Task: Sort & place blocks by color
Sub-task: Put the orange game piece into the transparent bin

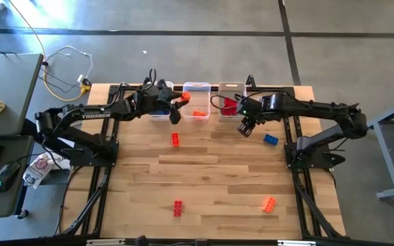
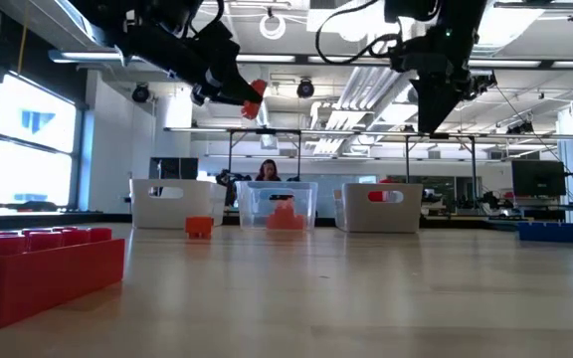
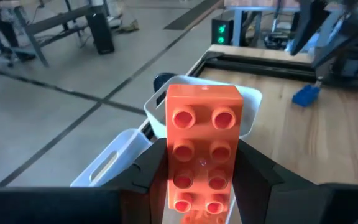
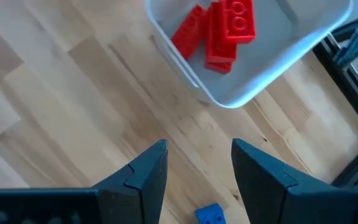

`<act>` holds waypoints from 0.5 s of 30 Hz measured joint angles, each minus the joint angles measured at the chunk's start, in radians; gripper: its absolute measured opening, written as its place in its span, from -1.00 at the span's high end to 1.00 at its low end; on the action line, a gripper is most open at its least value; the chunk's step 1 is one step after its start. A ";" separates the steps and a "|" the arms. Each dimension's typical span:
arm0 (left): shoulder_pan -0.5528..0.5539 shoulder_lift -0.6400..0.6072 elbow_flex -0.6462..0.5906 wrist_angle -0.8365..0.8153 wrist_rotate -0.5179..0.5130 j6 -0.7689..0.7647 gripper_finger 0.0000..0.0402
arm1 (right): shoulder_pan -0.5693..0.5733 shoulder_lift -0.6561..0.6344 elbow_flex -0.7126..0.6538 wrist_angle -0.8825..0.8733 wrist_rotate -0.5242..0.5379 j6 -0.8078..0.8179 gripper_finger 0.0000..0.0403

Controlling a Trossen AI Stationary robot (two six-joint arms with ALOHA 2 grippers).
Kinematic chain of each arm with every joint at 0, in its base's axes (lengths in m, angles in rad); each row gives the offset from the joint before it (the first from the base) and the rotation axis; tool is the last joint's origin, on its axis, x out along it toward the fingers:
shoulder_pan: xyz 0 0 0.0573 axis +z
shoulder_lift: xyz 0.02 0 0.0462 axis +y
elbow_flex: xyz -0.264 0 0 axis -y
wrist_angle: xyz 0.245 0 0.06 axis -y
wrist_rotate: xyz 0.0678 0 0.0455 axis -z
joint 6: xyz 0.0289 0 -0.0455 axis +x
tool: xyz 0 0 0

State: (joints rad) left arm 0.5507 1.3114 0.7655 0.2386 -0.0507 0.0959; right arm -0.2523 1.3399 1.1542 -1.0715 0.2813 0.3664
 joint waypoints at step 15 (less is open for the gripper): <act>0.067 0.204 0.106 0.013 0.061 0.082 0.42 | -0.072 0.001 0.000 -0.154 -0.008 -0.031 0.13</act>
State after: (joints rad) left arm 0.6173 1.5157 0.8710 0.2513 0.0105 0.1782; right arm -0.3244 1.3405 1.1542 -1.2254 0.2731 0.3358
